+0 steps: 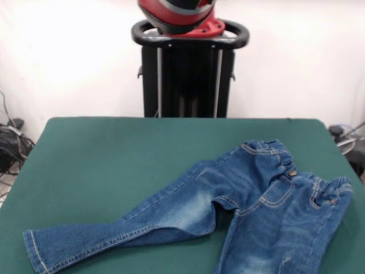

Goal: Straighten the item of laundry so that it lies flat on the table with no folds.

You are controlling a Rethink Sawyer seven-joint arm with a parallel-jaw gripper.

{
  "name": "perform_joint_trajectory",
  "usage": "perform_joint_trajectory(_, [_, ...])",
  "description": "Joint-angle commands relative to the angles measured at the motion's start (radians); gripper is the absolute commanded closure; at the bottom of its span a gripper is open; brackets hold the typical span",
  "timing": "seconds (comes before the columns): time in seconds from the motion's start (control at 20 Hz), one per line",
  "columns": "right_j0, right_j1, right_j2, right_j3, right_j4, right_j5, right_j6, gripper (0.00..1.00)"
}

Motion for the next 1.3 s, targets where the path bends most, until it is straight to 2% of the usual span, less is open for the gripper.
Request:
perform_joint_trajectory(0.05, [-0.003, -0.046, -0.344, -0.039, 0.053, -0.056, 0.089, 0.0])
perform_joint_trajectory(0.25, [0.009, -0.077, -0.401, -0.092, 0.095, -0.071, 0.029, 0.0])
perform_joint_trajectory(0.6, [0.006, -0.106, -0.486, -0.064, 0.152, -0.13, 0.059, 0.0])
perform_joint_trajectory(0.95, [-0.043, -0.108, -0.582, 0.07, 0.239, -0.247, 0.162, 0.0])
perform_joint_trajectory(1.3, [-0.078, -0.121, -0.684, 0.151, 0.306, -0.356, 0.154, 0.0])
